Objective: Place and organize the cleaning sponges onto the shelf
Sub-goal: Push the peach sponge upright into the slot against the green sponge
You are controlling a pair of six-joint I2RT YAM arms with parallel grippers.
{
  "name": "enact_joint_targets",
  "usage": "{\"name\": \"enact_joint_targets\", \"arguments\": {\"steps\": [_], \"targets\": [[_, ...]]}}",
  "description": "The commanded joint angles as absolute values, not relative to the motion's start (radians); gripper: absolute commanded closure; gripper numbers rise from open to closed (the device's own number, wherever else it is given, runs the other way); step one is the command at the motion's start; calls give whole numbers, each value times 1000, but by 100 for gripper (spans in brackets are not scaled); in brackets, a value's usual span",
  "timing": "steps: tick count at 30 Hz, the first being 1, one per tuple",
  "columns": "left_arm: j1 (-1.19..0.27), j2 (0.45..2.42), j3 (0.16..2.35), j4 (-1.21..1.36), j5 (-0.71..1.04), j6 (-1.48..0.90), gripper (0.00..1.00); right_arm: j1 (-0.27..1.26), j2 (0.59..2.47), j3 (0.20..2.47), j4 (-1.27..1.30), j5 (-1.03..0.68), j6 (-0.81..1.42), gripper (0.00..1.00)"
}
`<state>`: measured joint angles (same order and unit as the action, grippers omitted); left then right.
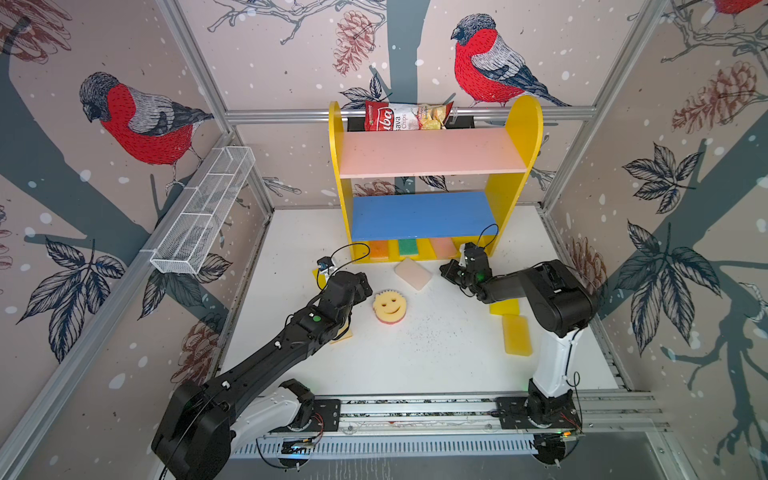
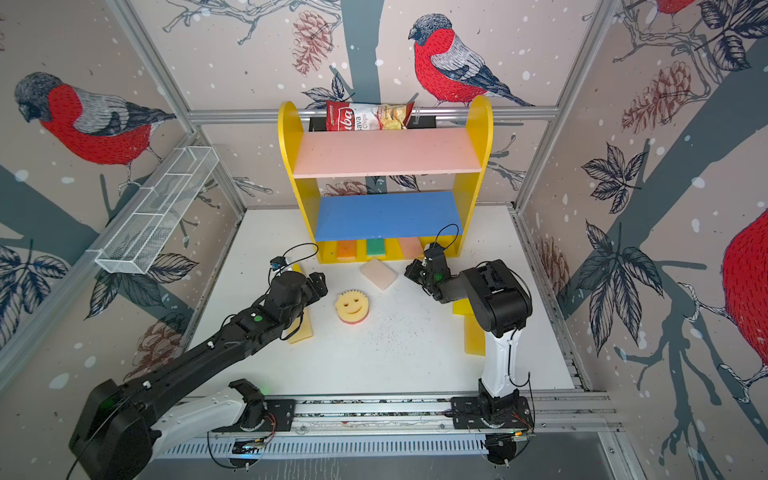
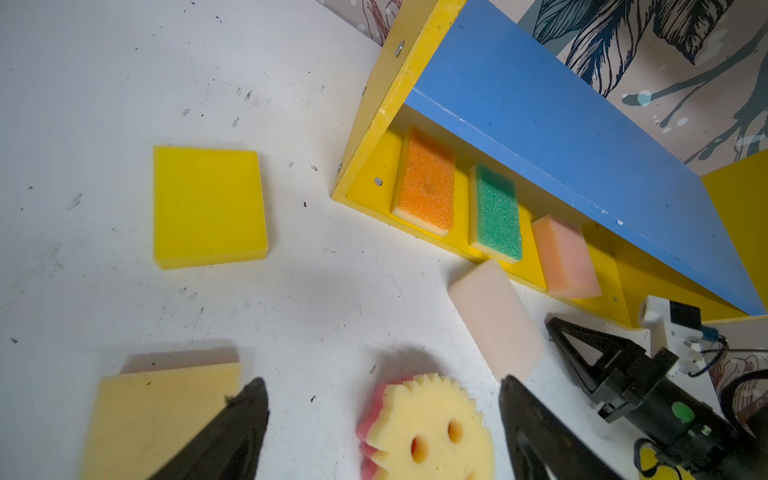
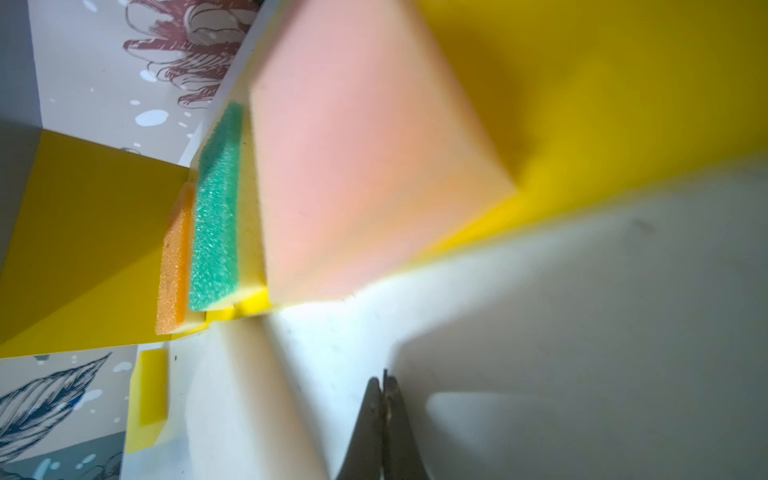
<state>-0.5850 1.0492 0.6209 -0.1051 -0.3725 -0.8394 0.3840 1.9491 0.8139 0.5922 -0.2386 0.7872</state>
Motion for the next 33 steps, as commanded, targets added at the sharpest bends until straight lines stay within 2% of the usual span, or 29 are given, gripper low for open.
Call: {"name": "enact_joint_targets", "arguments": {"steps": [1,7,33], "targets": [[-582,1039,618,-111,-390,-838,14,357,1909,752,590,-240,787,100],[-581,1047,623,-104,-375,-843,14,339,1908,747,574,-247,782,100],[-581,1039,600,-112,-377,-861,15,384,2162,932,692,-216,932,100]]}}
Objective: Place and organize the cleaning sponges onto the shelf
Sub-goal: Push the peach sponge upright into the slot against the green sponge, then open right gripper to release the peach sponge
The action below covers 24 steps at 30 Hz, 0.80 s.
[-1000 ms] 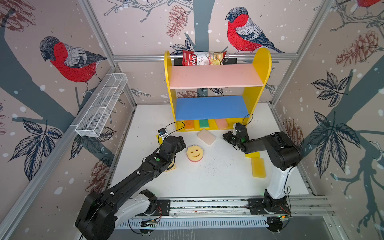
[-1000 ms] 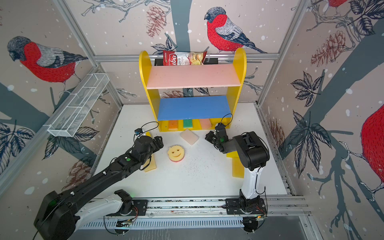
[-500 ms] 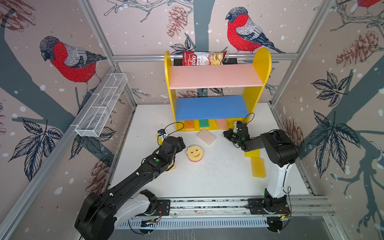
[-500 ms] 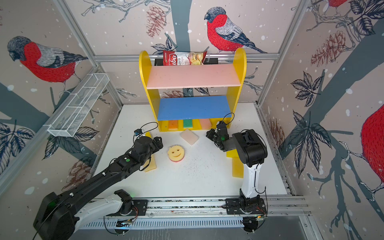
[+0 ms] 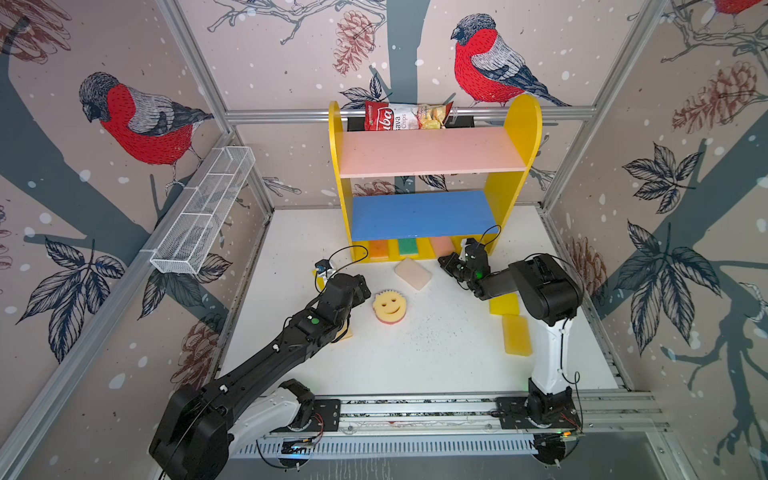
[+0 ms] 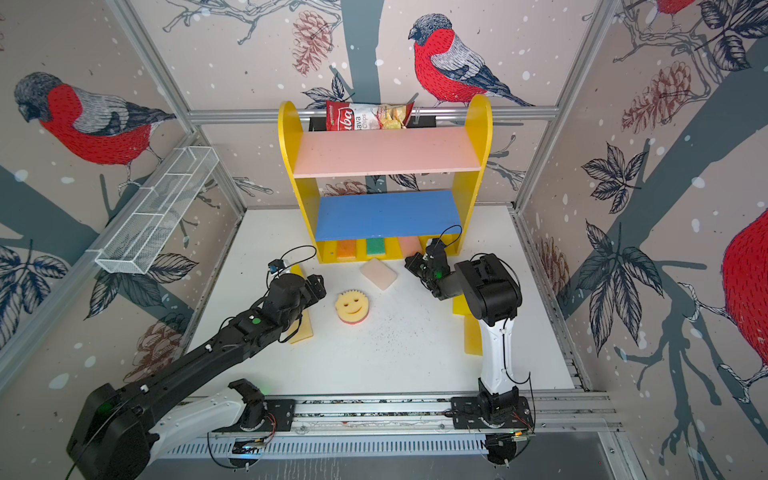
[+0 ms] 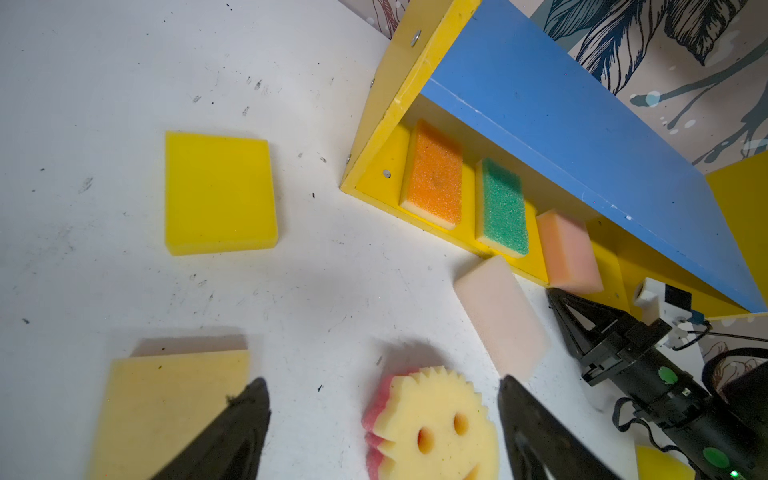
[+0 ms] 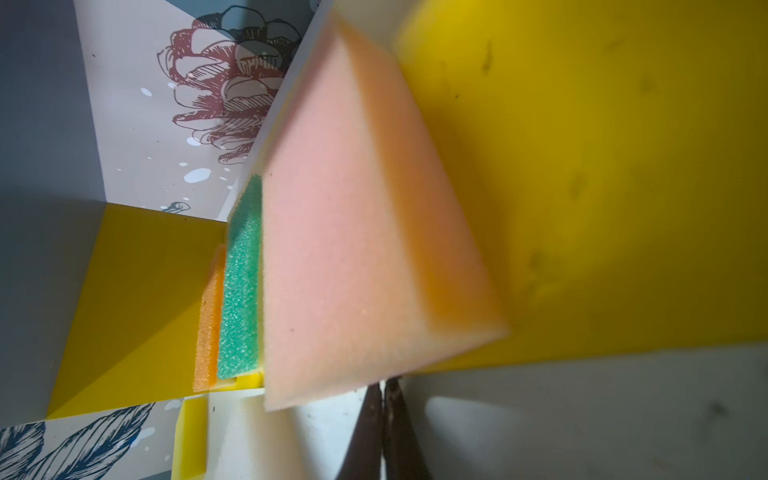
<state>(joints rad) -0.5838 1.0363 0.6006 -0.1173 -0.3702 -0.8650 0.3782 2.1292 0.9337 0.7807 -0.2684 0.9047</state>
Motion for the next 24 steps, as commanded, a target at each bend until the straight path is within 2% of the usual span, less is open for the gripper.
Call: {"name": "enact_joint_targets", "arguments": {"steps": [1,15,24], "targets": [[-582,1037,599,-112,-377,-861,15,387,2165,936,690,-208,932,100],[-577,1039,597,-114,-388,-854,15,402,2180,941,674,-204,927,100],[-577,1033,597,-117,-387,-853,14,389,2044,780,661,-198,852,100]]}}
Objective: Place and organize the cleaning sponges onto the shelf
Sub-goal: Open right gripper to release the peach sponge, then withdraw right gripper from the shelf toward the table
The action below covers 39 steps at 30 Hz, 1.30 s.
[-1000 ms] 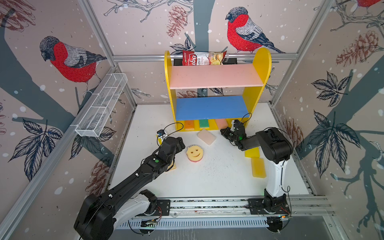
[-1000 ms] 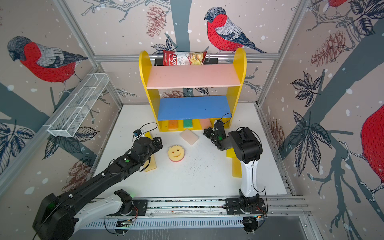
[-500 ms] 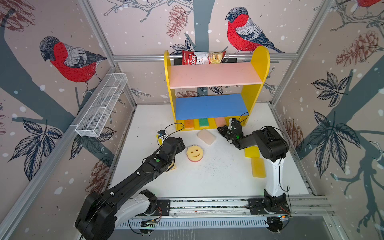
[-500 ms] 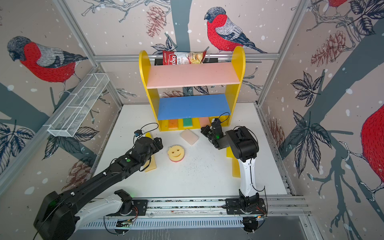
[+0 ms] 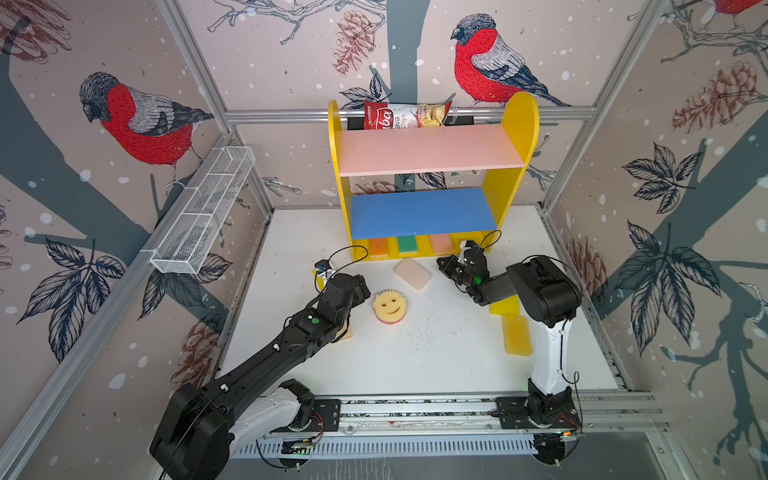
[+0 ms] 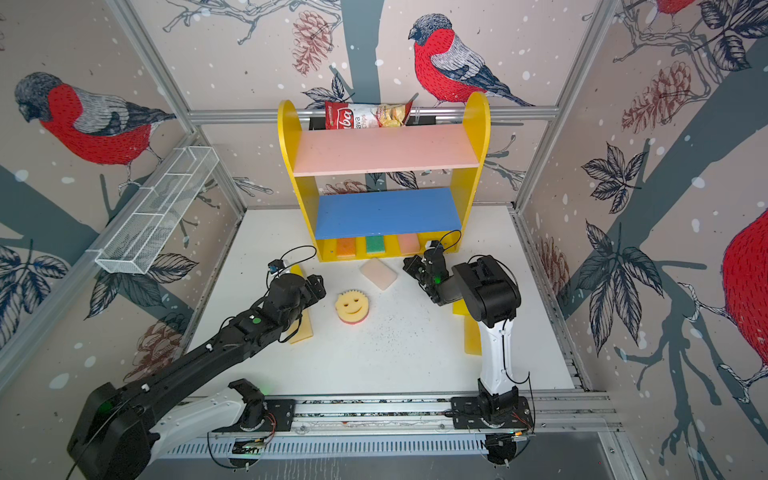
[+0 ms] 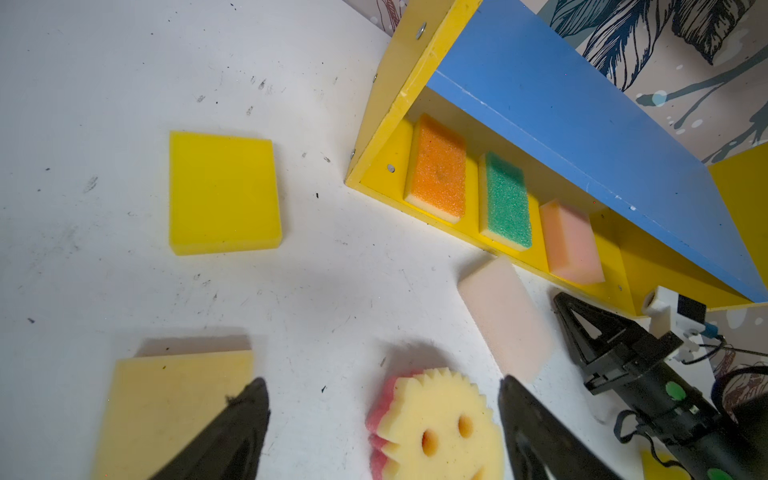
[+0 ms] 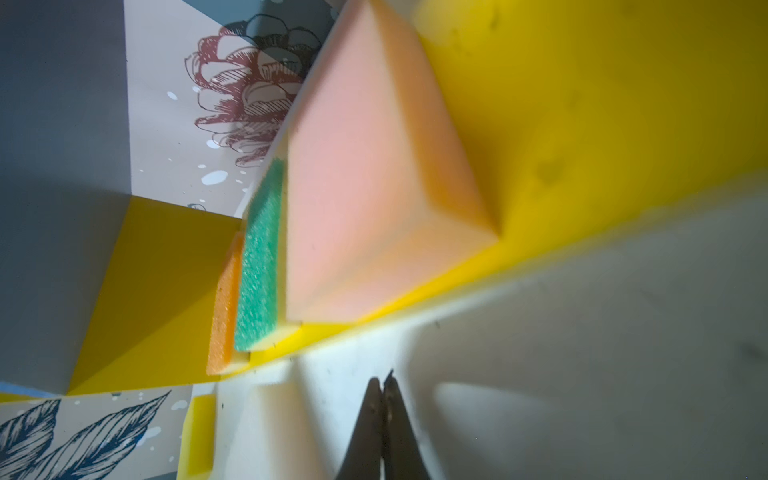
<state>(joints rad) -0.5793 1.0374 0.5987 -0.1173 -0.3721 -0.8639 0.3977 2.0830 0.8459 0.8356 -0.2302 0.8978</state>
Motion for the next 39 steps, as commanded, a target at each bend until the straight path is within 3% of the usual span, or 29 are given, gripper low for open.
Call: {"name": "enact_joint_targets", "arguments": {"steps": [1,10,20,39], "targets": [[-577,1032,596,-115,-386,-853,15,379,2022,752,662,-199,850,100],[-576,1036,597,-103,-354,-864,16,258,1867,592,688,-242,851,99],[-575,982,584,-133,-371,-873,15,257,1810,578,713,-242,863,99],[-575,920,546,-167,-389,-888,15,359,2092,729,906,-196,1028,97]]}}
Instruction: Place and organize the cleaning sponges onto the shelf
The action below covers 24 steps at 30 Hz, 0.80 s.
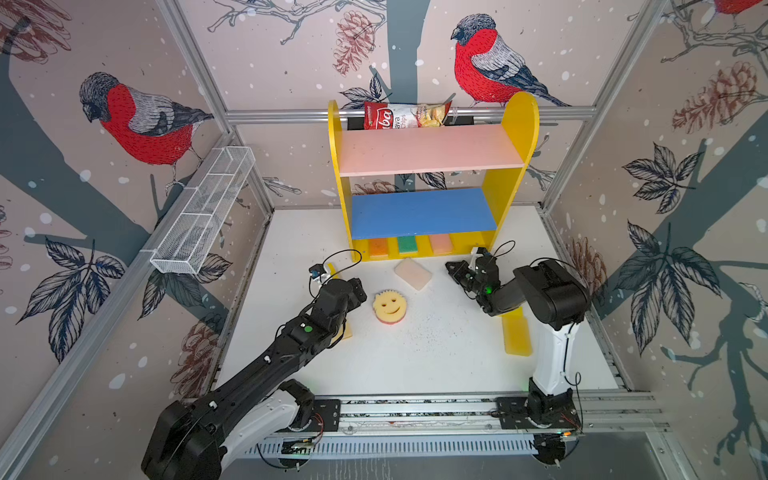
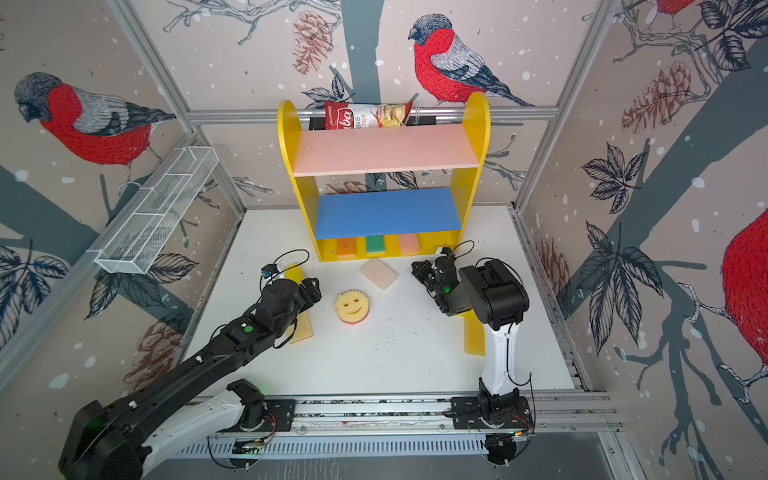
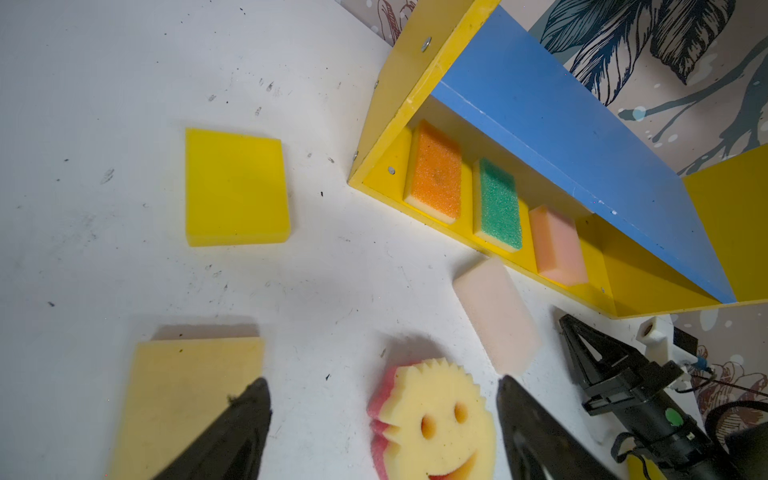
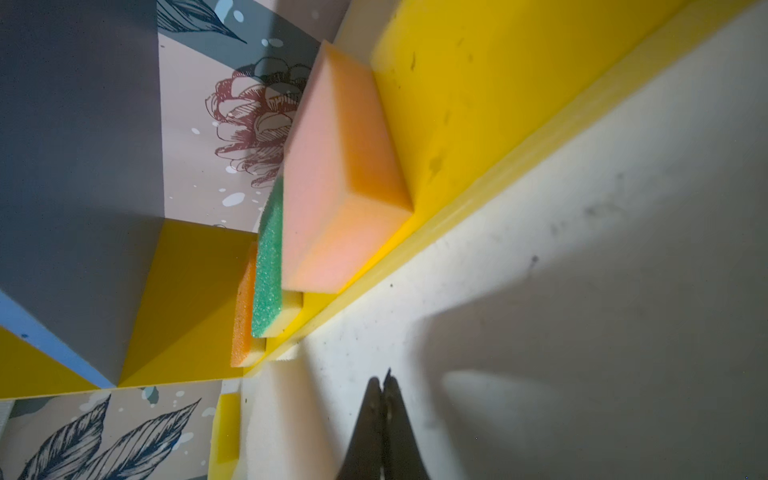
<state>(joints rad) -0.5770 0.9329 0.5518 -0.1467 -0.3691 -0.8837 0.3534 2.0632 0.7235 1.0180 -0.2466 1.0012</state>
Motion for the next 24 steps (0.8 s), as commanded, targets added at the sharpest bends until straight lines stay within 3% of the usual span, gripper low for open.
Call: {"name": "enact_joint_targets", "arguments": {"steps": [1,24], "targets": [[-575,916,544,-167,-391,-888,15,363,2098,737,901,-187,1026,97],[-575,931,531,-156,-391,-894,15,407,2202,919,786,-123,1073,95]]}}
